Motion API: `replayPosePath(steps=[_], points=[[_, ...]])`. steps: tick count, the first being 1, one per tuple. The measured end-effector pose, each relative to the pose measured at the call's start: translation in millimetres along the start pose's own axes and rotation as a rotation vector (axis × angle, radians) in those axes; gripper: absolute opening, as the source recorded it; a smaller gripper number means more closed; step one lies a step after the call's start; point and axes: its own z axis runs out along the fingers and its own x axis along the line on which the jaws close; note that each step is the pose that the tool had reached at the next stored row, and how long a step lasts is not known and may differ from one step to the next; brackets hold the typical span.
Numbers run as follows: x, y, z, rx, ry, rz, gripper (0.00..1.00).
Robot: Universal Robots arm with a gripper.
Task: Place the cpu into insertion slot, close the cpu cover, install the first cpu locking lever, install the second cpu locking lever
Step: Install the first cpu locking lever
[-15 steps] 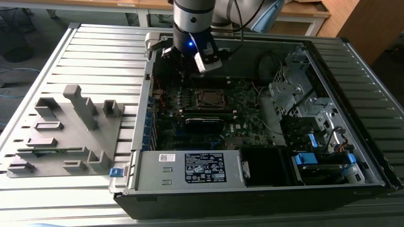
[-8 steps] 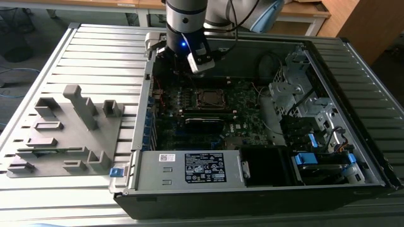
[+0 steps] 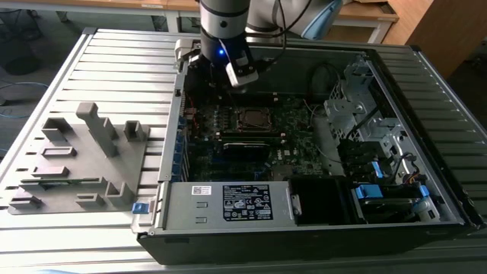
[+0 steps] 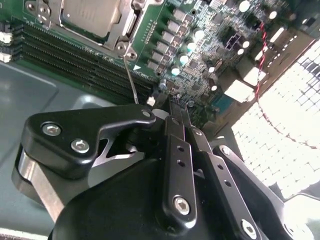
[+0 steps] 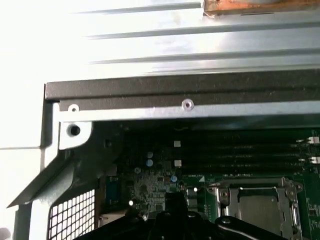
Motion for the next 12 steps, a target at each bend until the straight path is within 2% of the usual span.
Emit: replayPosePath(steps=[4,12], points=[[-1.8,2.7,0.4,-0.0062,0.0003,0.000,0.11],[-15.3,4.1,0.0,-0.0122,0.0006,-0.001,0.11]])
